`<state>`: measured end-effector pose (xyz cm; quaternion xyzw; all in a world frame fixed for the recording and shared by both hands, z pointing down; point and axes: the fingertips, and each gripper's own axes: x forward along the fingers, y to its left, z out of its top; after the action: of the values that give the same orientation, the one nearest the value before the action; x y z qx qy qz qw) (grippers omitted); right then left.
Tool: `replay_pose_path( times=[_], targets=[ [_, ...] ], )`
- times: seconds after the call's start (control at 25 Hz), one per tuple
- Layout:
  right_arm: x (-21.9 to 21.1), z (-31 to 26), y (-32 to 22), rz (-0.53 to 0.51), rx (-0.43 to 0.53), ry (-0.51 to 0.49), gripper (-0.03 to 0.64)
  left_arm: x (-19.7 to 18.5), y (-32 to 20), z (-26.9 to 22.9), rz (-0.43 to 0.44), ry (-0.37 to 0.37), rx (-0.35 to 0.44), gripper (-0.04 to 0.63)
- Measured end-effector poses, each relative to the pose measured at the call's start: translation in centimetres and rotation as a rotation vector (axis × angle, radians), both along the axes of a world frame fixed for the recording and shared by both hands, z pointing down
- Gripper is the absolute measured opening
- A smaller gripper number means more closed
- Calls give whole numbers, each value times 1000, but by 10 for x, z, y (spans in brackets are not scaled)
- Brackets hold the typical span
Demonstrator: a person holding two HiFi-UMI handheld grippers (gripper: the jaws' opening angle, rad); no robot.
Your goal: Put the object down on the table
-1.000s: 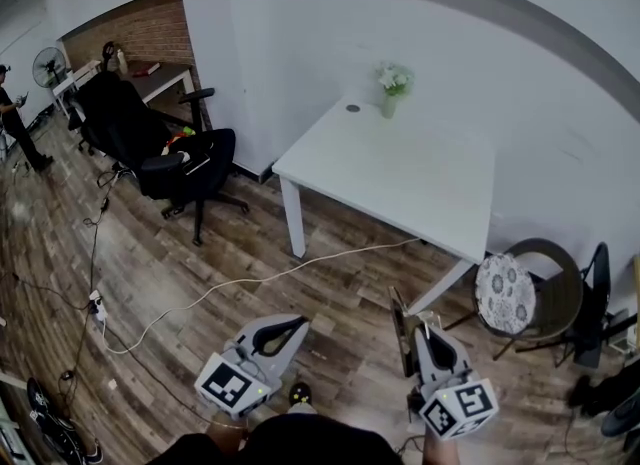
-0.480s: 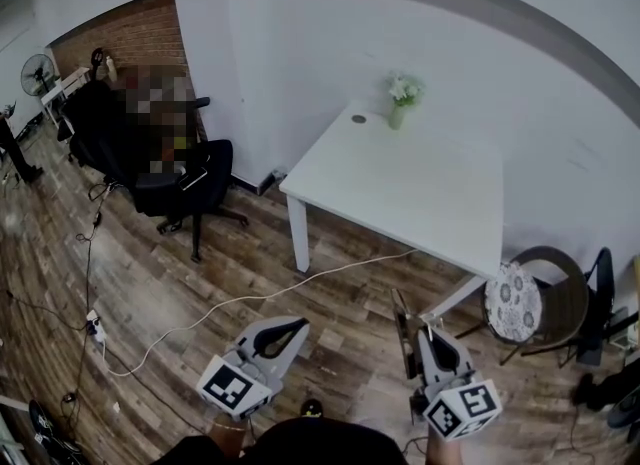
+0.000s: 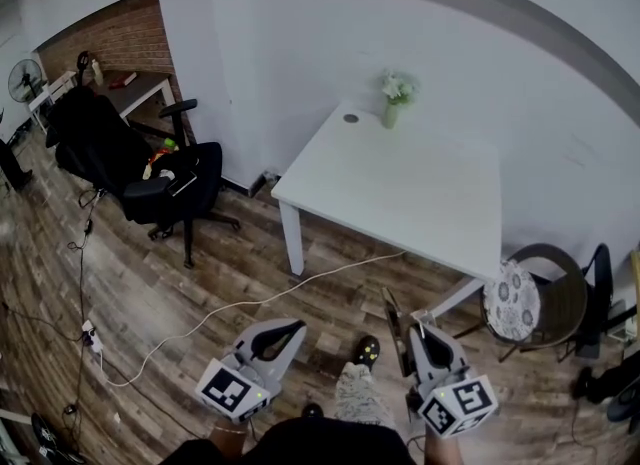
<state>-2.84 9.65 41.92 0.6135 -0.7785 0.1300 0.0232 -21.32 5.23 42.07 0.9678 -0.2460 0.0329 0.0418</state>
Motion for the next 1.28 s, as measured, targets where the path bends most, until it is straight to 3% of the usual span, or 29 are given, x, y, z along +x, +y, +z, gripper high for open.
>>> replay_pose_path(
  times=[0.32,0.84,1.28],
  targets=[
    [18,1,-60,-42,16,6,20,12,-50,3,-56,-23,-6,0],
    [95,4,-155,-59,-5,-12,20,94,-144,2,-61,-40,-17,0],
    [160,10,-250,-129,-28,-11,20,159,-232,7,-124,-45,-33,0]
  ],
)
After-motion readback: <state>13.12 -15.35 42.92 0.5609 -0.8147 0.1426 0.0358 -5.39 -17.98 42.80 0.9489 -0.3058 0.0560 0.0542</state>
